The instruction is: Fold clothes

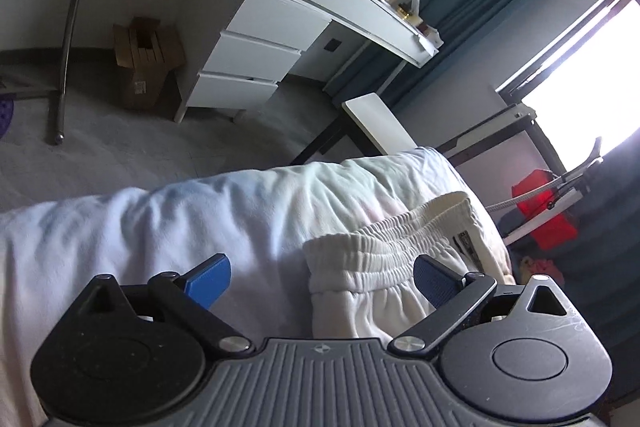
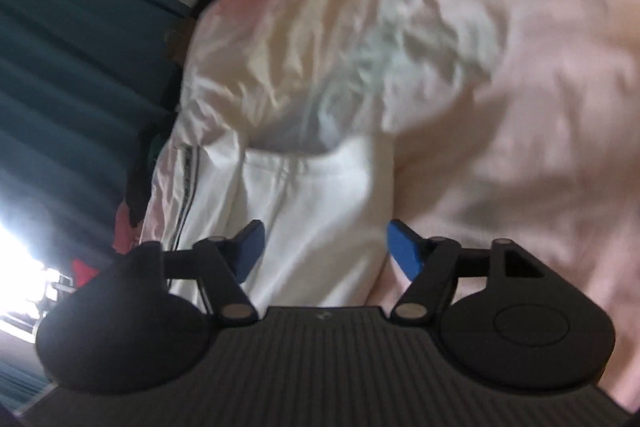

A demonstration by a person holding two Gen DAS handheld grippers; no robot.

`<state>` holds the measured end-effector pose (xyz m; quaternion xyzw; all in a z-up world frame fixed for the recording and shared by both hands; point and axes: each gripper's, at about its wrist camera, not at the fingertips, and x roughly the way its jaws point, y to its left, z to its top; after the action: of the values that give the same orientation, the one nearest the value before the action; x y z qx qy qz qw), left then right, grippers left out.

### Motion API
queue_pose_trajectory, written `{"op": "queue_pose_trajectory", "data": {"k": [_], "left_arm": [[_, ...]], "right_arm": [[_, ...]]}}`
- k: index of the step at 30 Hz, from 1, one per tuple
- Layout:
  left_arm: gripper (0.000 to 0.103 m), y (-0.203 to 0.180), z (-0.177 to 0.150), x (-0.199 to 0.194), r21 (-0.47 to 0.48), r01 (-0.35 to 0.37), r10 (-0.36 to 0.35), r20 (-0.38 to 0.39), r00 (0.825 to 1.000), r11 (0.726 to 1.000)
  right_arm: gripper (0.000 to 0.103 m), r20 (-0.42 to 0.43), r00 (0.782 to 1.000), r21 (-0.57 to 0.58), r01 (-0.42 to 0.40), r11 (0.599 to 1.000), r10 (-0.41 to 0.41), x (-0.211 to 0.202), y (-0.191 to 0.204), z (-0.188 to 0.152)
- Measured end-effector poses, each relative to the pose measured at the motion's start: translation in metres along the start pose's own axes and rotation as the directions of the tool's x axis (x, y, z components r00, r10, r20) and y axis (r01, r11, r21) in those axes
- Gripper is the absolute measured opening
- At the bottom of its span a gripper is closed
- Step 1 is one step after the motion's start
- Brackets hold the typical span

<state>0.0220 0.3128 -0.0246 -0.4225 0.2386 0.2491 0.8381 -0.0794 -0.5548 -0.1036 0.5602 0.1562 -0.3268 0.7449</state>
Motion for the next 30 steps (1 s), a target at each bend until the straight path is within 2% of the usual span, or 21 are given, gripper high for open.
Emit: {"op": "queue_pose_trajectory", "data": {"k": [3,6,8,9,11,13,17,19,21,23,25,28,30], "left_arm": [[0.098,0.003,0.004,0.013,-0.032,-0.007,0.006,-0.026,1.000,0.999],[0.093,0.008,0.004,0.024,-0.066,-0.014,0.009,-0.066,0.998,0.998],[0.091,0.012,0.002,0.029,-0.089,-0.018,0.009,-0.100,0.995,0.996],[0.089,0.013,-0.001,0.033,-0.099,-0.016,0.004,-0.122,0.992,0.995],[0.088,0.013,-0.005,0.039,-0.104,-0.005,-0.011,-0.159,0.987,0.995],[0.088,0.009,-0.009,0.042,-0.087,0.007,-0.022,-0.172,0.985,0.996],[0.087,0.001,-0.015,0.053,-0.071,0.026,-0.039,-0.185,0.982,0.997],[0.083,-0.001,-0.018,0.060,-0.074,0.033,-0.047,-0.198,0.979,0.997],[0.072,-0.001,-0.020,0.068,-0.087,0.050,-0.067,-0.214,0.974,0.995],[0.069,-0.001,-0.022,0.073,-0.107,0.035,-0.058,-0.217,0.974,0.994],[0.058,0.000,-0.020,0.076,-0.116,0.033,-0.058,-0.213,0.975,0.993],[0.037,0.006,-0.018,0.079,-0.149,0.067,-0.099,-0.217,0.971,0.987],[0.019,0.010,-0.016,0.076,-0.160,0.077,-0.113,-0.227,0.967,0.984]], "right_arm": [[0.070,-0.032,0.999,0.075,0.031,0.997,-0.029,0.013,-0.013,0.000],[0.064,-0.029,0.999,0.105,0.040,0.994,-0.037,0.020,-0.020,-0.002],[0.055,-0.023,0.999,0.107,0.029,0.994,-0.026,0.023,-0.022,-0.004],[0.052,-0.016,0.999,0.103,0.032,0.994,-0.030,0.024,-0.023,-0.004],[0.037,-0.002,0.999,0.100,0.053,0.994,-0.053,0.027,-0.026,-0.004],[0.030,0.003,0.997,0.066,0.070,0.995,-0.071,0.033,-0.025,-0.003],[0.024,0.014,0.995,-0.028,0.097,0.995,-0.097,0.045,-0.017,-0.001],[0.020,0.026,0.996,-0.028,0.087,0.996,-0.086,0.049,-0.016,0.001],[0.009,0.058,0.997,-0.038,0.059,0.998,-0.057,0.045,-0.013,0.004],[0.006,0.106,0.994,-0.057,0.025,0.998,-0.019,0.037,-0.009,0.006],[0.005,0.147,0.989,-0.080,-0.003,0.997,0.014,0.027,-0.003,0.007],[0.005,0.187,0.981,-0.122,-0.027,0.992,0.050,0.010,0.004,0.007],[0.005,0.192,0.980,-0.112,-0.037,0.993,0.058,0.004,0.001,0.010]]}}
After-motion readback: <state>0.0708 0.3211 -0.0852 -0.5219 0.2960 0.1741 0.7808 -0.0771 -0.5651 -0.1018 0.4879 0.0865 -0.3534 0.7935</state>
